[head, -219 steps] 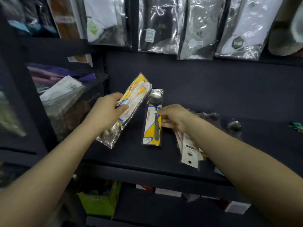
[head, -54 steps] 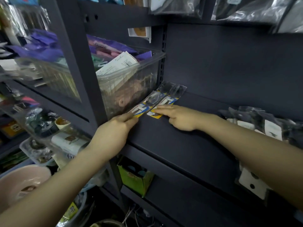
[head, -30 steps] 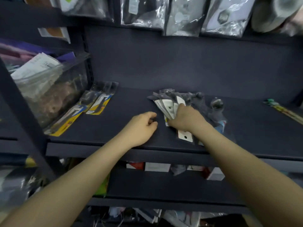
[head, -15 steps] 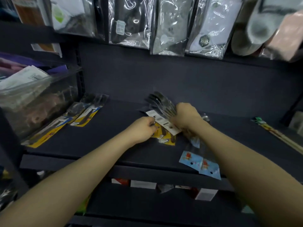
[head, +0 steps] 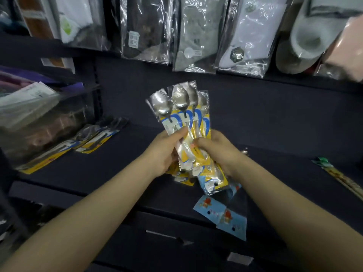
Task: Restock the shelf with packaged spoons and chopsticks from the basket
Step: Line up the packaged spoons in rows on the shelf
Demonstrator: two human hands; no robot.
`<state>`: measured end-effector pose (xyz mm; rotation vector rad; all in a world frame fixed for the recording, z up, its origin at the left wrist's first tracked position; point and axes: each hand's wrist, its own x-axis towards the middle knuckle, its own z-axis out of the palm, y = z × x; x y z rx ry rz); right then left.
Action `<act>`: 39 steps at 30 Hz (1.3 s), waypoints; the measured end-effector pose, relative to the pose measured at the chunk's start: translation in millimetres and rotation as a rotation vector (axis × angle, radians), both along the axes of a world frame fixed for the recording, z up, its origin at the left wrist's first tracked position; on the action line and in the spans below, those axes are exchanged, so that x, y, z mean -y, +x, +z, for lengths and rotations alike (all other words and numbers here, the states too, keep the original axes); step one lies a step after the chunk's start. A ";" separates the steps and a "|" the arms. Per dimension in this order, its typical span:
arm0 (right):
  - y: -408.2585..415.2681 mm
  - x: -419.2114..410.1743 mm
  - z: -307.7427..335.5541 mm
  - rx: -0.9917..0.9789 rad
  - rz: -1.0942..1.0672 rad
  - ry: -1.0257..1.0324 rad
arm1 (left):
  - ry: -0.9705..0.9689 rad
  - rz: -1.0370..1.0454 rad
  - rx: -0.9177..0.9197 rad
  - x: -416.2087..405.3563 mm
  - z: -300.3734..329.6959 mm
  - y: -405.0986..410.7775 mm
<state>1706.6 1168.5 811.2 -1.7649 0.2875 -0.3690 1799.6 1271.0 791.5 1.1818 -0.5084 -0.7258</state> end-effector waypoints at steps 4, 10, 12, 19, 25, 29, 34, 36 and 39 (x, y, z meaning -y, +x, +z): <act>22.6 -15.9 -8.3 0.000 0.094 0.144 | -0.009 0.034 0.047 -13.8 -6.1 -10.0; 70.4 -59.1 -12.7 0.013 -0.006 -0.255 | 0.046 0.201 0.218 -57.0 -9.1 -2.7; 82.7 -74.9 -13.0 0.040 -0.025 -0.119 | 0.089 0.214 0.305 -78.0 -8.5 1.6; 111.8 -119.7 -13.5 0.039 0.018 0.466 | -0.037 0.413 0.115 -137.4 -20.7 22.5; 147.0 -176.9 -22.9 0.041 -0.092 0.450 | -0.010 0.264 -0.131 -183.9 -19.6 49.0; 163.3 -205.2 -23.2 -0.047 -0.058 0.446 | -0.005 0.293 -0.080 -209.4 -23.5 59.3; 168.9 -205.9 -28.3 -0.027 0.019 0.239 | 0.092 0.205 -0.011 -239.4 -21.0 70.7; 168.3 -198.5 -35.7 0.002 -0.005 0.170 | 0.162 0.195 0.048 -248.3 -20.5 75.2; 164.0 -186.8 -42.5 -0.118 -0.074 0.141 | 0.274 0.184 0.137 -257.3 -21.8 78.6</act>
